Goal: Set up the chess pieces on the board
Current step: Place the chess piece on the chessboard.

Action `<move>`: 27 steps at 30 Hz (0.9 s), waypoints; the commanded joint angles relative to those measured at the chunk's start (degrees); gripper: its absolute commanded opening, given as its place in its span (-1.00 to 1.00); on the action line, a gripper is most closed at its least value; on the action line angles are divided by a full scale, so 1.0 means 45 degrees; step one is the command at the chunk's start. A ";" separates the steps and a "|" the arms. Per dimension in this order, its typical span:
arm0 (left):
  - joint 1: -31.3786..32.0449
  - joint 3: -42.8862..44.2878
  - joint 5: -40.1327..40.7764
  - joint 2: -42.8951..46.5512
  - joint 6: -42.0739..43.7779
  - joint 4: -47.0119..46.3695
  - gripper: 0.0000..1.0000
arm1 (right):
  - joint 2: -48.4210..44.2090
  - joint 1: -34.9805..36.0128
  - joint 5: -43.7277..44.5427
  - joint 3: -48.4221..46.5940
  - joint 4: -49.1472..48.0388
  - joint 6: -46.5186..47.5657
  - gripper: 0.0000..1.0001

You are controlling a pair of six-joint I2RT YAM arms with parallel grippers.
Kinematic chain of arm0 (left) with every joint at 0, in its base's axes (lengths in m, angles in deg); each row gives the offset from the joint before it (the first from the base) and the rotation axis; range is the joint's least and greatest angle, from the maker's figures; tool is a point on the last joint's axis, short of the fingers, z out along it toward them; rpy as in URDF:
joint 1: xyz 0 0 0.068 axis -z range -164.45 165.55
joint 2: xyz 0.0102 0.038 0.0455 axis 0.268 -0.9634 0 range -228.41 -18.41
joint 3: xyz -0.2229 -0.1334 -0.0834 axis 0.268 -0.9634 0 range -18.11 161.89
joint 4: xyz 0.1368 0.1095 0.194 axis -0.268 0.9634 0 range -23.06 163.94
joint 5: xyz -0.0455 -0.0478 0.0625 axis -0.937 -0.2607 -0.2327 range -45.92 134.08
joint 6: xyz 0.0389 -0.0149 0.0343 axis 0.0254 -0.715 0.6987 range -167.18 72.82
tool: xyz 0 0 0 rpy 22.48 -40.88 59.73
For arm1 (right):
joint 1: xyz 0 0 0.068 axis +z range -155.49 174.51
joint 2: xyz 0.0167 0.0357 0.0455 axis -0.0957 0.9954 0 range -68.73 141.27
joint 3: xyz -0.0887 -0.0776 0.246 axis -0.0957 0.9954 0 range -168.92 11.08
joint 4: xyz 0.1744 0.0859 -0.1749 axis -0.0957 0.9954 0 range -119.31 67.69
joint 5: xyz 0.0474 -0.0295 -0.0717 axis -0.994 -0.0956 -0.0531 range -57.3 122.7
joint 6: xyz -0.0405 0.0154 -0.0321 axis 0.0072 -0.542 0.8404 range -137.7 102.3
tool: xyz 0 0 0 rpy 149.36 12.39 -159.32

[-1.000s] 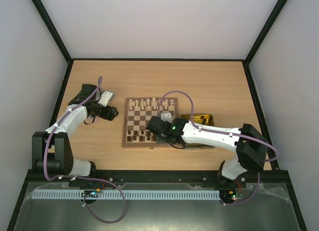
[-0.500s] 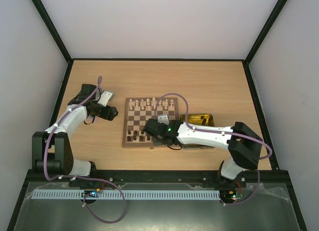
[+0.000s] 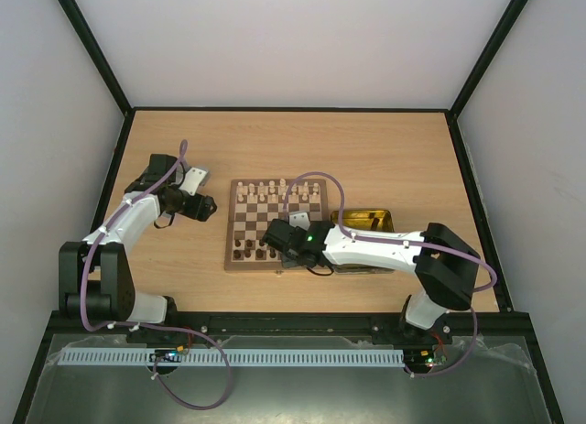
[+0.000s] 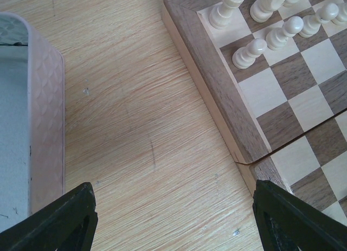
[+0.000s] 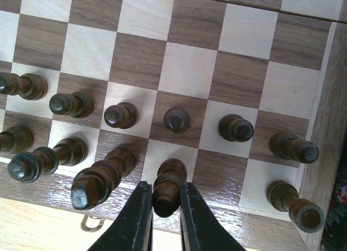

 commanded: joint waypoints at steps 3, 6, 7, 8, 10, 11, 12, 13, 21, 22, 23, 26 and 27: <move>-0.0070 -0.0176 -0.0123 0.0069 -0.0006 0.0025 0.59 | 0.0229 0.0080 0.0413 0.0137 0.0002 -0.0174 -0.78; -0.0070 -0.0178 -0.0123 0.0091 -0.0006 0.0037 0.58 | 0.0259 0.0080 0.0384 0.0144 -0.0026 -0.0177 -0.77; -0.0070 -0.0174 -0.0118 0.0097 -0.0001 0.0043 0.59 | 0.0275 0.0080 0.0385 0.0154 -0.0019 -0.0184 -0.76; -0.0068 -0.0176 -0.0120 0.0103 -0.0015 0.0044 0.59 | 0.0286 0.0080 0.0376 0.0138 -0.0023 -0.0161 -0.76; -0.0070 -0.0155 -0.0119 0.0087 -0.0017 0.0049 0.59 | 0.0301 0.0080 0.0391 0.0112 0.0002 -0.0155 -0.76; -0.0071 -0.0154 -0.0123 0.0087 -0.0020 0.0060 0.59 | 0.0290 0.0083 0.0394 0.0096 0.0007 -0.0160 -0.76; -0.0070 -0.0158 -0.0113 0.0111 -0.0023 0.0054 0.59 | 0.0291 0.0085 0.0396 0.0082 0.0007 -0.0143 -0.75; -0.0070 -0.0154 -0.0122 0.0114 -0.0018 0.0045 0.59 | 0.0308 0.0081 0.0419 0.0075 0.0032 -0.0136 -0.76; -0.0070 -0.0169 -0.0143 0.0069 -0.0006 0.0046 0.59 | 0.0289 0.0085 0.0438 0.0001 -0.0007 -0.0174 -0.76; -0.0080 -0.0168 -0.0143 0.0068 -0.0006 0.0044 0.59 | 0.0295 0.0083 0.0438 0.0006 -0.0036 -0.0184 -0.76; -0.0071 -0.0176 -0.0143 0.0082 -0.0006 0.0044 0.59 | 0.0299 0.0091 0.0416 -0.0003 -0.0052 -0.0185 -0.76; -0.0070 -0.0178 -0.0132 0.0088 -0.0006 0.0044 0.59 | 0.0290 0.0091 0.0413 -0.0021 -0.0057 -0.0193 -0.77; -0.0070 -0.0179 -0.0136 0.0102 -0.0006 0.0047 0.59 | 0.0298 0.0086 0.0438 -0.0009 -0.0066 -0.0199 -0.77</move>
